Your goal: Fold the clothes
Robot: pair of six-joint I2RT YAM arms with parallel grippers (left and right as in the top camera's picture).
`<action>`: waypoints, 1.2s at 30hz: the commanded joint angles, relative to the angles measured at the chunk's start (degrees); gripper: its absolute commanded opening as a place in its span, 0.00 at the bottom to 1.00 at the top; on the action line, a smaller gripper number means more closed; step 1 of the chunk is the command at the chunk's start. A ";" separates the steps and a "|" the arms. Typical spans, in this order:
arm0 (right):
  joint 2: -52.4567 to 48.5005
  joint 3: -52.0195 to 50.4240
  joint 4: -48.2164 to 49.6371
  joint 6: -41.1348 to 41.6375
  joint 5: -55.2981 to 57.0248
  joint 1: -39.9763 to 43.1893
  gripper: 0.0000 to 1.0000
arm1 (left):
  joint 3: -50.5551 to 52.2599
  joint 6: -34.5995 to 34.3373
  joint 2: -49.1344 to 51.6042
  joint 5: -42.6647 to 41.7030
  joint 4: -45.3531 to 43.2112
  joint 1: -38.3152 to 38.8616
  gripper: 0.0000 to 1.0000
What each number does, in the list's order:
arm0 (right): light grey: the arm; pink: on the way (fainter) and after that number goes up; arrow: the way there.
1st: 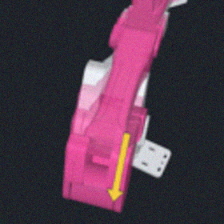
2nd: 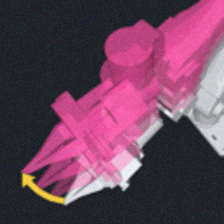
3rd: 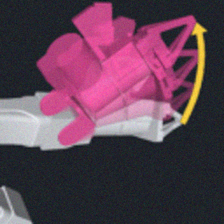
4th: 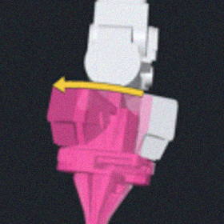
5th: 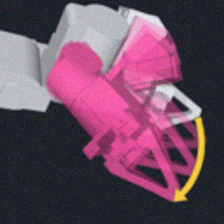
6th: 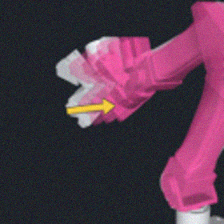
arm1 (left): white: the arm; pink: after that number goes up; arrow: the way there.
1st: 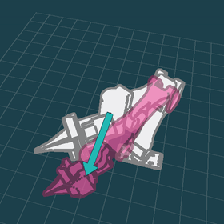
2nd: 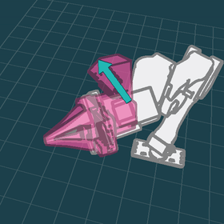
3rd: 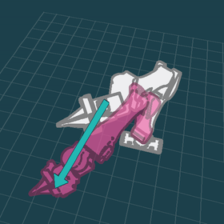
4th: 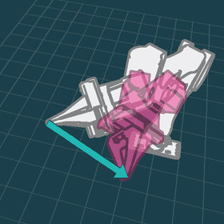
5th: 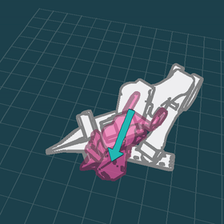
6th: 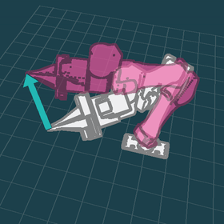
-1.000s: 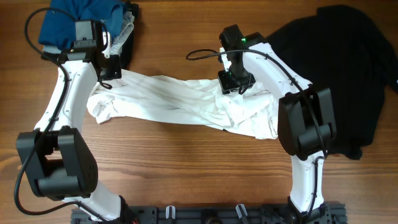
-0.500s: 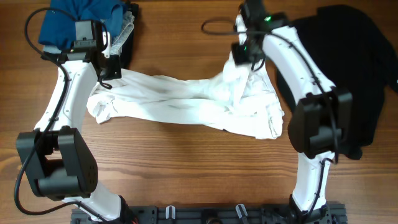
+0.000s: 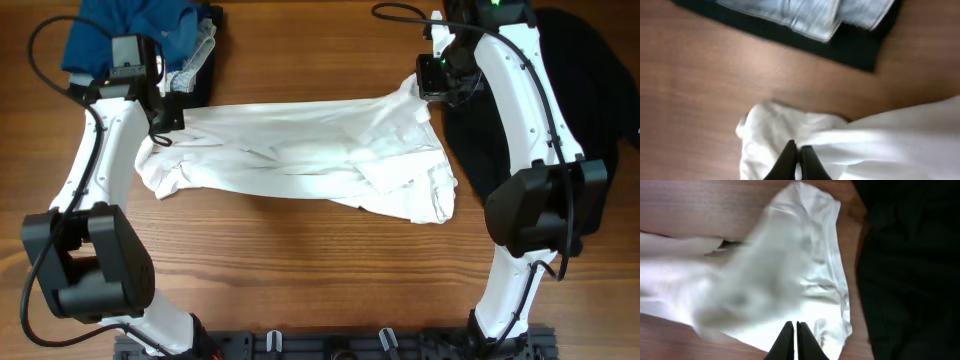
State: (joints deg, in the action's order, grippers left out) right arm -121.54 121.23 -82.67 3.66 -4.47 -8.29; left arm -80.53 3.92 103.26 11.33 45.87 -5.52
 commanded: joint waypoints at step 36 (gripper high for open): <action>1.01 -4.35 10.91 -3.74 -5.90 0.46 0.41 | -0.87 3.19 3.39 -4.24 -3.15 -3.76 0.04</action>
State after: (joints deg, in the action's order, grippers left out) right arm -121.54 117.23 -71.92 0.73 -9.04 -7.55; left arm -80.53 6.76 106.26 4.19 45.34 -9.13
